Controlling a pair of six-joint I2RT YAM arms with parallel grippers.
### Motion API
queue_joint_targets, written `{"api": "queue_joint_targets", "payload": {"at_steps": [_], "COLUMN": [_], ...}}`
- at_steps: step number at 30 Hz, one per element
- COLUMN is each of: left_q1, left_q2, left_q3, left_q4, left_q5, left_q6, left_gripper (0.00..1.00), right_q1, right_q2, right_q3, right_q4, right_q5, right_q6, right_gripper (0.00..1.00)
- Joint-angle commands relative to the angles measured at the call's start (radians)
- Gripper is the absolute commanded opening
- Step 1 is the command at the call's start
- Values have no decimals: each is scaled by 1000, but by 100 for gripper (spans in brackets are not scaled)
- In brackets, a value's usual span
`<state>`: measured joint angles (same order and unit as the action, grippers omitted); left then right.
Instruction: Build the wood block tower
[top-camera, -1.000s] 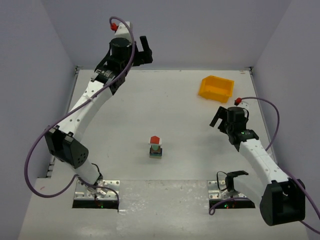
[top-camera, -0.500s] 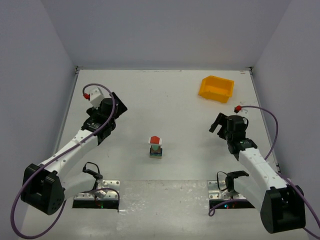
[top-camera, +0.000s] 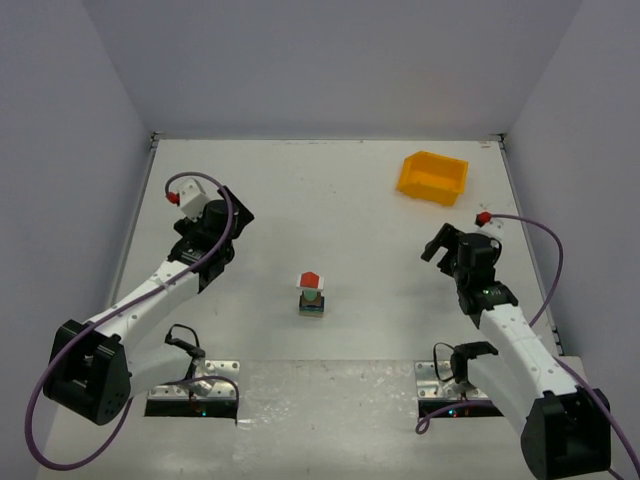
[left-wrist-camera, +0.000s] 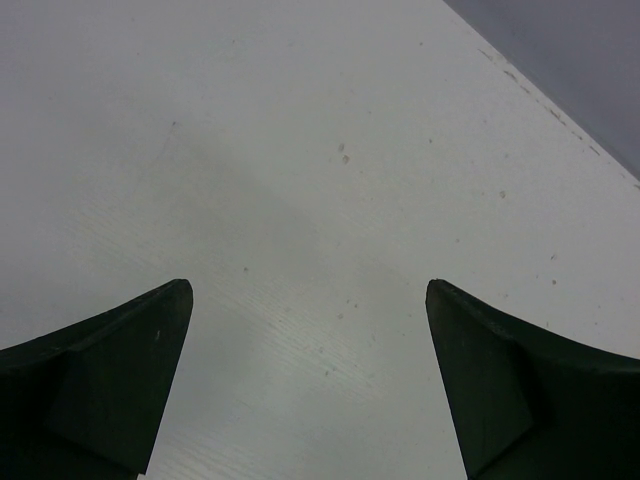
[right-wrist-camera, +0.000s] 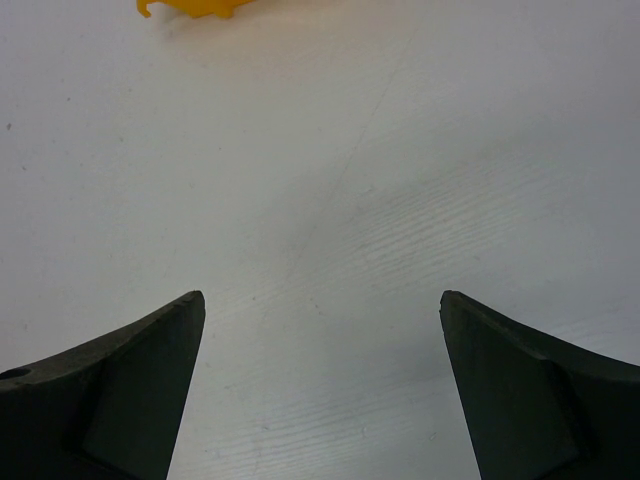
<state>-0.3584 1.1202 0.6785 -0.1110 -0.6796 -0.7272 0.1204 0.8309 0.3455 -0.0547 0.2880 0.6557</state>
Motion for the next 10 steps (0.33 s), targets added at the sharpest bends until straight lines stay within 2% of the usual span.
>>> {"api": "queue_joint_targets", "payload": {"at_steps": [1, 10], "left_q1": [9, 9], "left_q2": [-9, -60], "left_q3": [-4, -38], "left_q4": [58, 91], "left_q5": [-40, -44], "left_q6": [-24, -22], "left_gripper": [100, 100], "right_q1": [2, 2], "right_q2": [-27, -12], "right_q3": [-18, -35], "right_q4": [43, 74], "right_q5": [54, 108], "right_q6": [21, 20], "right_gripper": [99, 99]}}
